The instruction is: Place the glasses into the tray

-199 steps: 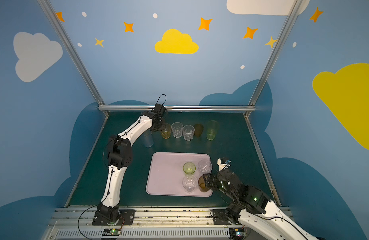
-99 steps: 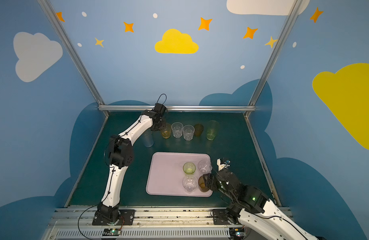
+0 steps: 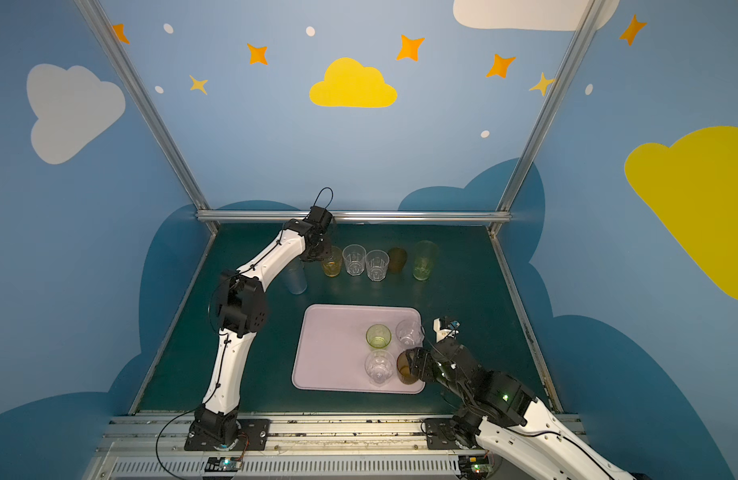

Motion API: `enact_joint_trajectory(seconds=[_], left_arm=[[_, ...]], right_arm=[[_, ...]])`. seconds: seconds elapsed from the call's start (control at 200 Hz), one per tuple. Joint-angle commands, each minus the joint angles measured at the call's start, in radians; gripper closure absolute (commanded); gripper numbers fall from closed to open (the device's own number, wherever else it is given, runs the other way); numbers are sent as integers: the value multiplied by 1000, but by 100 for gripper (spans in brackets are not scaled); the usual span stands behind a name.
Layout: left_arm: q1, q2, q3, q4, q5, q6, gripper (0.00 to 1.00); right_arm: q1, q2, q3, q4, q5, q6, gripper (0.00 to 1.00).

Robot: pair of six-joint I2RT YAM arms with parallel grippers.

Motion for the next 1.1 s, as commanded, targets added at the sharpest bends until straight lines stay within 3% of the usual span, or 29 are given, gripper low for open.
enact_joint_trajectory(seconds=[0.0, 0.761, 0.916, 1.096], left_arm=[[4, -66, 33, -33, -21, -6, 96], [1, -249, 5, -114, -7, -29, 96], [-4, -349, -78, -101, -9, -43, 96], [-23, -529, -299, 3, 48, -63, 96]], right_arm=[[-6, -19, -3, 9, 1, 5, 19], [-13, -75, 33, -9, -40, 4, 18], [-15, -74, 42, -29, -60, 36, 18], [-16, -67, 58, -30, -99, 39, 18]])
